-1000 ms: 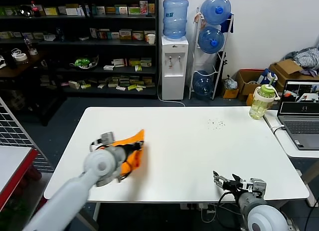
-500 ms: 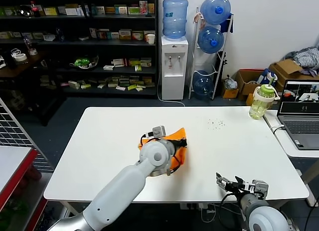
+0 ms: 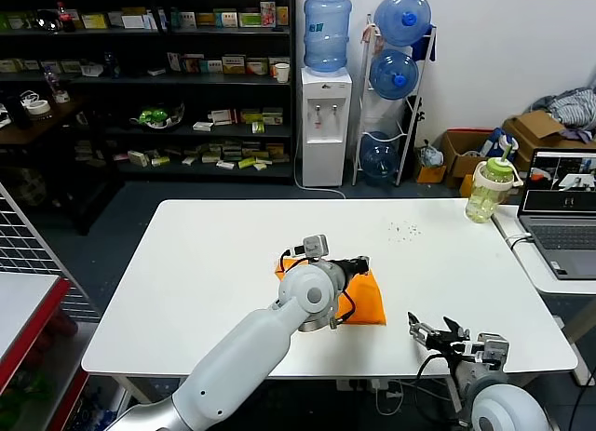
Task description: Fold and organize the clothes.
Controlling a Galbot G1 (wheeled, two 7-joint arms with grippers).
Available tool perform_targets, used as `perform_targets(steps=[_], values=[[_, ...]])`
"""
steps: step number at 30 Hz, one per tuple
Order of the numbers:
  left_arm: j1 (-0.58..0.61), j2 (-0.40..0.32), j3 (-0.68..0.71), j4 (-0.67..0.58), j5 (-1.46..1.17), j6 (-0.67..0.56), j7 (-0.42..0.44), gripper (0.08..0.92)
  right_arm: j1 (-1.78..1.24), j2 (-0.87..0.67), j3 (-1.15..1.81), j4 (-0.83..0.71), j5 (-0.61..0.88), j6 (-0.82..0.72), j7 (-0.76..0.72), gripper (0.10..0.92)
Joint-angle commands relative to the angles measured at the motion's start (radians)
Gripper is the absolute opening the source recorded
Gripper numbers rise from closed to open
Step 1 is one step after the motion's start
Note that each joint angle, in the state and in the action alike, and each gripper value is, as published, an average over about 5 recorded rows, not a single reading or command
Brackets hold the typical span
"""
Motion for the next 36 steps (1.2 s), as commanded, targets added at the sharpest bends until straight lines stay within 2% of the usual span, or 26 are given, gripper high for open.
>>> perform_targets(steps=[1,4,6,10,15,18,21,28,36], values=[[0.331,0.237,-0.28,-0.314,0.34,-0.087,0.39,0.373,-0.043,-0.02,0.122,-0.051,-0.298,0.33,-0.349,0.823],[0.609,0.323,-0.495,-0.371,0.689,-0.321,0.651,0.46,-0.061,0.02,0.177,-0.083,-0.362,0.43,-0.416,0.823],[0.791,0.333,-0.644,-0.36,0.86,-0.492,0.77,0.521,-0.075,0.056,0.206,-0.092,-0.378,0.473,-0.46,0.823],[1.03,0.287,-0.851,-0.314,0.975,-0.749,0.901,0.633,-0.105,0.133,0.228,-0.093,-0.403,0.536,-0.51,0.823],[1.135,0.185,-0.95,-0.279,0.98,-0.968,0.982,0.774,-0.12,0.219,0.243,-0.096,-0.489,0.604,-0.51,0.823],[1.148,0.133,-0.984,-0.286,0.967,-1.011,1.005,0.815,-0.136,0.269,0.269,-0.094,-0.505,0.654,-0.521,0.823],[1.15,0.103,-1.001,-0.306,0.955,-1.007,1.023,0.822,-0.147,0.308,0.29,-0.097,-0.528,0.706,-0.534,0.823],[1.138,0.052,-1.004,-0.333,0.953,-0.976,1.044,0.823,-0.16,0.419,0.317,-0.098,-0.608,0.808,-0.548,0.823],[1.151,0.009,-0.97,-0.334,0.961,-0.976,1.041,0.823,-0.16,0.475,0.336,-0.107,-0.631,0.837,-0.586,0.823]])
